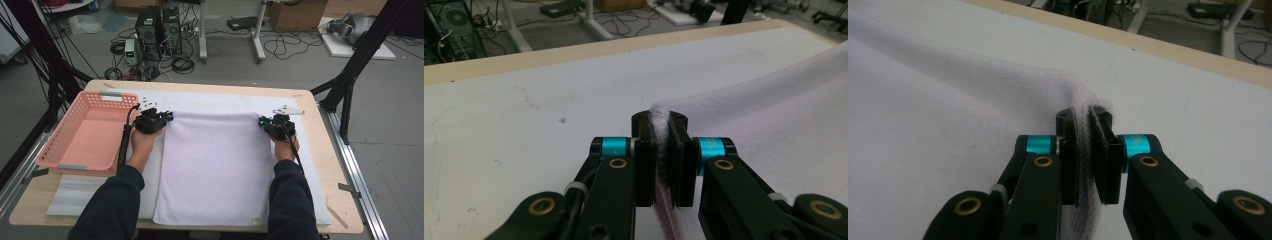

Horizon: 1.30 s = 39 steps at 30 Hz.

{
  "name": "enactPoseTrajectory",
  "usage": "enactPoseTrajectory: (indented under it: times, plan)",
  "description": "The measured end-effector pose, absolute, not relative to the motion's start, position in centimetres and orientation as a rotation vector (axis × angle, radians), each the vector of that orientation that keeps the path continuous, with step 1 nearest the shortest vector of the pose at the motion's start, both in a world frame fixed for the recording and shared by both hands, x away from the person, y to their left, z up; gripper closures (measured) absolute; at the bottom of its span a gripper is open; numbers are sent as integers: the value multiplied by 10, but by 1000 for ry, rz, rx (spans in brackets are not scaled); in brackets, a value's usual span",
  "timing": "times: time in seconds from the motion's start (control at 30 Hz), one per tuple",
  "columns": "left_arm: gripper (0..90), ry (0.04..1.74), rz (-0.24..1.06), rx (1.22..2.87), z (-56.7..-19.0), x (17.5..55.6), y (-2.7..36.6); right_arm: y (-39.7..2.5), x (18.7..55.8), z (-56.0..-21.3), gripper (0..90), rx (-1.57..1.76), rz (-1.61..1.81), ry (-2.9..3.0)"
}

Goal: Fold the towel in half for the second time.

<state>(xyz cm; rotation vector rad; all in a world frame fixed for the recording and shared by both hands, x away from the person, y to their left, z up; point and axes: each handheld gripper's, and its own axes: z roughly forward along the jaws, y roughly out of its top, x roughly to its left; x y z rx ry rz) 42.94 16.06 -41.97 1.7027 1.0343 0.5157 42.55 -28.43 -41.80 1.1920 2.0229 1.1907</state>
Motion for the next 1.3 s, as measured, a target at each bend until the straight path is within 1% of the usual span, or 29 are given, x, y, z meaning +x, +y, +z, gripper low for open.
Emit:
enactPoseTrajectory:
  times: [0.07,0.27,0.4,0.57,0.83,1.03,1.3]
  plan:
    - [831,1008,499,1726,-415,424,160,-285,419,-412,830,1157,1220,2045]
    - [831,978,483,1705,-409,401,163,-291,398,-400,829,1089,1270,2075]
    - [831,931,516,1737,-409,381,164,-296,387,-396,825,1066,1285,2113]
    - [831,888,503,1697,-405,362,166,-295,375,-390,825,1010,1283,2139]
    - [830,853,417,1711,-413,338,164,-303,344,-401,822,1026,1321,2165]
    - [829,859,409,1710,-422,320,165,-307,321,-411,820,1065,1364,2134]
    - [827,859,366,1714,-434,296,172,-309,293,-425,815,1089,1396,2109]
